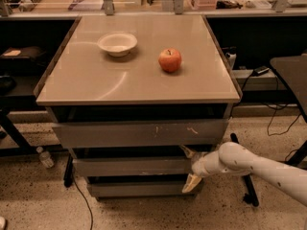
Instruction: Open middle drawer
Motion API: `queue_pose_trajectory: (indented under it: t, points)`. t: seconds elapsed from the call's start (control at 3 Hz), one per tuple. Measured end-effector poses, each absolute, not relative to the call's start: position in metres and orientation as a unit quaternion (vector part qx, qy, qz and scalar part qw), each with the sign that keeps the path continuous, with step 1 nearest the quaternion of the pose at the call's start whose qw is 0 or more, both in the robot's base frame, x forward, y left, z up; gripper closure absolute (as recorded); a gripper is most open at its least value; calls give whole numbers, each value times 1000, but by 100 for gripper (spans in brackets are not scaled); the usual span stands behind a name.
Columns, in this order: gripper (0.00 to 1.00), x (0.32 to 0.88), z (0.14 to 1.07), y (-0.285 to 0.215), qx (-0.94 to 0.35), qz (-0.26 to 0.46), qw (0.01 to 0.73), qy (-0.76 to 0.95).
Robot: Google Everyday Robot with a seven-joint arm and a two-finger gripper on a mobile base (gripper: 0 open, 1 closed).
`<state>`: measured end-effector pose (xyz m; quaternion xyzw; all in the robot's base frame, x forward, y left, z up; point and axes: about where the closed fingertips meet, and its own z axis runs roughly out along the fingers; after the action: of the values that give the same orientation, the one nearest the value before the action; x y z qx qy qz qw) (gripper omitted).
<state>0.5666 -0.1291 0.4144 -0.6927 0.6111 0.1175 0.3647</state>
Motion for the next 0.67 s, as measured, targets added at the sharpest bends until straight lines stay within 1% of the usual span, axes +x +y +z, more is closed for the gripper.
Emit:
queue_pose_trajectory:
  t: [0.33,0.67]
  points:
    - [0,572,397,-134,-688,124,352,623]
    - [18,572,397,-134,-687,124,351,623]
